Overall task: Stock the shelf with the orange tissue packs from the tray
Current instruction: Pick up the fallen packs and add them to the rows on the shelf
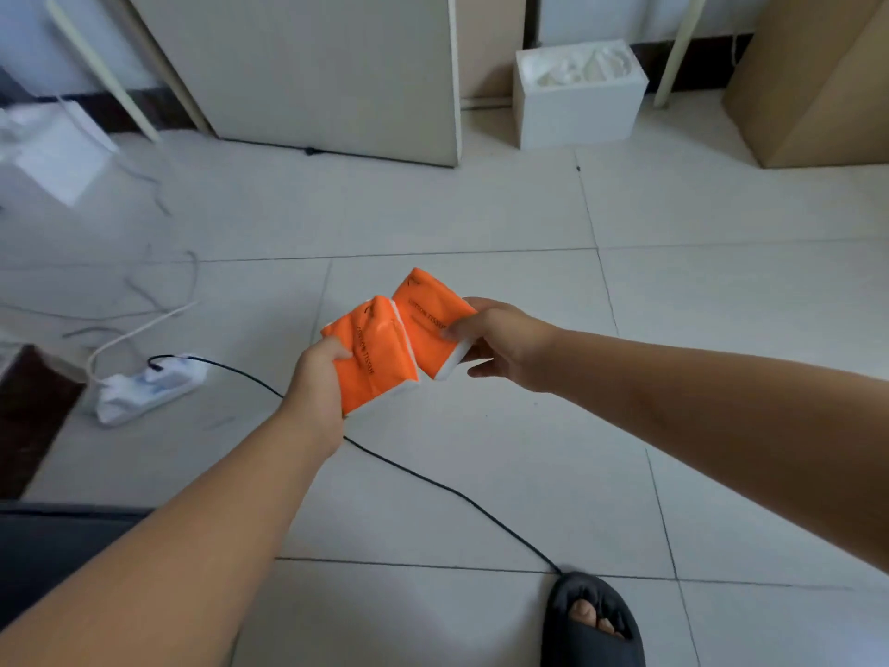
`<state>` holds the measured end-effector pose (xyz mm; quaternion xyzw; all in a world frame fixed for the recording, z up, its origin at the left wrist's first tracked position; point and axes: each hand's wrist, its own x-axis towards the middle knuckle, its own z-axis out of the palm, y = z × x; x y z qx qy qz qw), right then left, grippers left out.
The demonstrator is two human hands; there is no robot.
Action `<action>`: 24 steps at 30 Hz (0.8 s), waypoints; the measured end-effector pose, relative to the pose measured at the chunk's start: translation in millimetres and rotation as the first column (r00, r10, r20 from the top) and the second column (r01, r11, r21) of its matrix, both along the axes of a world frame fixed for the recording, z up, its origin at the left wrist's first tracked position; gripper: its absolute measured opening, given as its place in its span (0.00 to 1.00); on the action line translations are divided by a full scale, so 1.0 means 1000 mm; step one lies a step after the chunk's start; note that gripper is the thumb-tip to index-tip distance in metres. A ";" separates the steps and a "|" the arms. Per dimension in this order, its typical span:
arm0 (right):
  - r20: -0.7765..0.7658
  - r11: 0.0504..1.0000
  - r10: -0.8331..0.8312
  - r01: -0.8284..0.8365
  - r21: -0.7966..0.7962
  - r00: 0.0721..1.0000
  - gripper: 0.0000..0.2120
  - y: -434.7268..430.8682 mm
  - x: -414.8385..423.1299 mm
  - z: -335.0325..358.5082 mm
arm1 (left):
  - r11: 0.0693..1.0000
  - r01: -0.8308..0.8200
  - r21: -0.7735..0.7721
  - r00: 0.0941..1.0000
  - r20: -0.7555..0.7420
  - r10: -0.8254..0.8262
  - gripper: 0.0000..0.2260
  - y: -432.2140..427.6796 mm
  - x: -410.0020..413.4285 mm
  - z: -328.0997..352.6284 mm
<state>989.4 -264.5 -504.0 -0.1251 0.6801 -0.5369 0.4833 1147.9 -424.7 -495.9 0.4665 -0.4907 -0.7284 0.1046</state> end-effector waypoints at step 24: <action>-0.398 0.668 0.538 -0.663 -0.336 0.743 0.17 -0.094 0.409 0.327 | 0.617 -0.684 -0.389 0.718 -0.509 0.474 0.16 0.061 0.506 0.312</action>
